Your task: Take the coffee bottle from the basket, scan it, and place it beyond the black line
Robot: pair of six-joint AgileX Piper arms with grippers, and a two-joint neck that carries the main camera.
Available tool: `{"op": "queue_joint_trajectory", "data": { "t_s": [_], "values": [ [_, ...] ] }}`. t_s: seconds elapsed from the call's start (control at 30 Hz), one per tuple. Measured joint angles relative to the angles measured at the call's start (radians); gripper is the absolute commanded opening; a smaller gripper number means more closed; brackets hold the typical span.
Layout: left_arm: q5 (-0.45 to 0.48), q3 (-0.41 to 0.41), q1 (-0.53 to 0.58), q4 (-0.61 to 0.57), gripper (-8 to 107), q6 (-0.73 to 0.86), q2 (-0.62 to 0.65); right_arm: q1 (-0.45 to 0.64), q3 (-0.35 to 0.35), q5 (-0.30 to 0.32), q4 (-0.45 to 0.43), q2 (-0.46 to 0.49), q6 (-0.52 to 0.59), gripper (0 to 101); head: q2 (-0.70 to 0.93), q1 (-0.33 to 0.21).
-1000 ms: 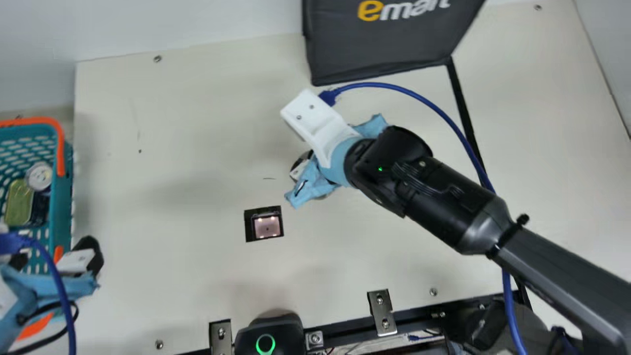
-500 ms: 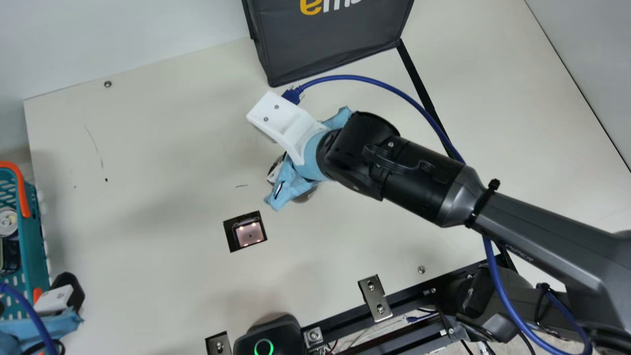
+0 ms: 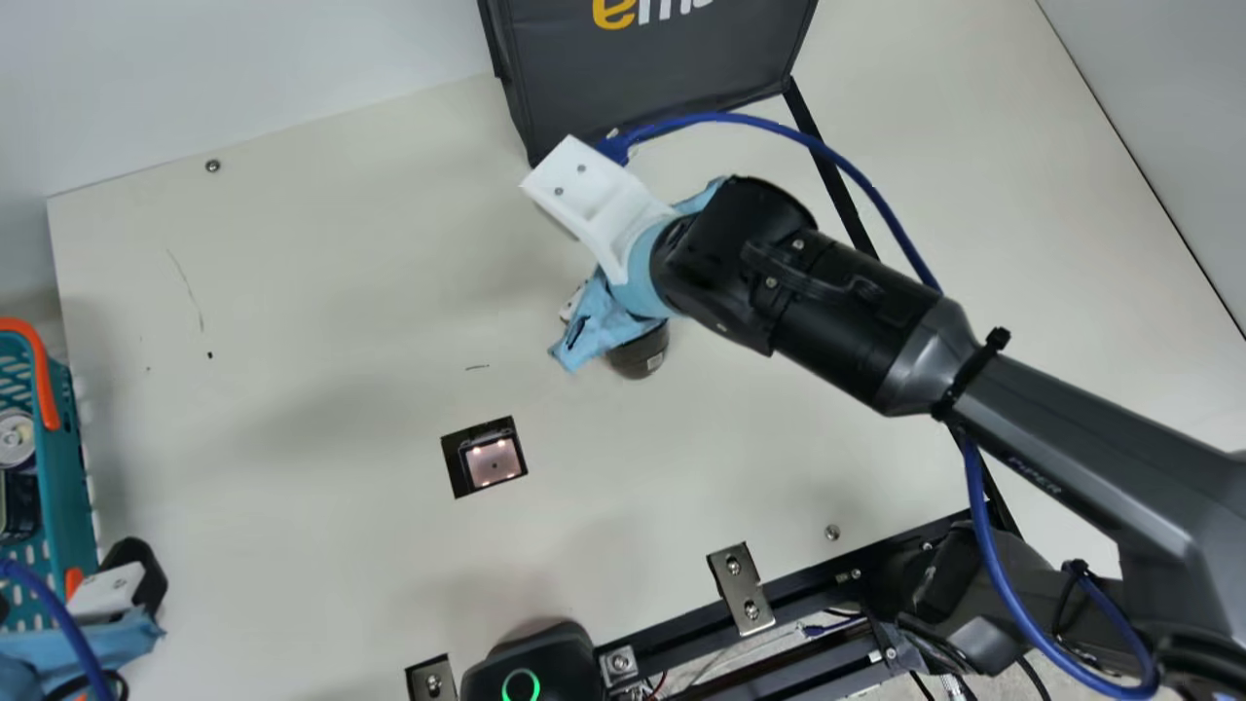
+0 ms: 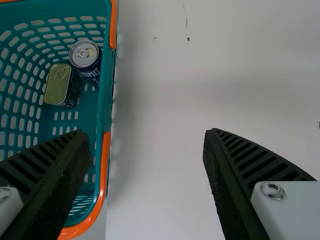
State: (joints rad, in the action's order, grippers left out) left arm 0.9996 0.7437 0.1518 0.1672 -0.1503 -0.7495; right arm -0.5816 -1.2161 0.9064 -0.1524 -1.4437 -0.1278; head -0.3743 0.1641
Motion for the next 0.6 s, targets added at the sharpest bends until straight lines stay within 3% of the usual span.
{"op": "queue_joint_trajectory", "data": {
  "t_s": [0.6],
  "values": [
    [0.000,0.000,0.000,0.000,90,0.000,0.000,0.169,-0.056,-0.013,0.004,0.001,0.055,0,-0.002,0.000]
  ]
}}
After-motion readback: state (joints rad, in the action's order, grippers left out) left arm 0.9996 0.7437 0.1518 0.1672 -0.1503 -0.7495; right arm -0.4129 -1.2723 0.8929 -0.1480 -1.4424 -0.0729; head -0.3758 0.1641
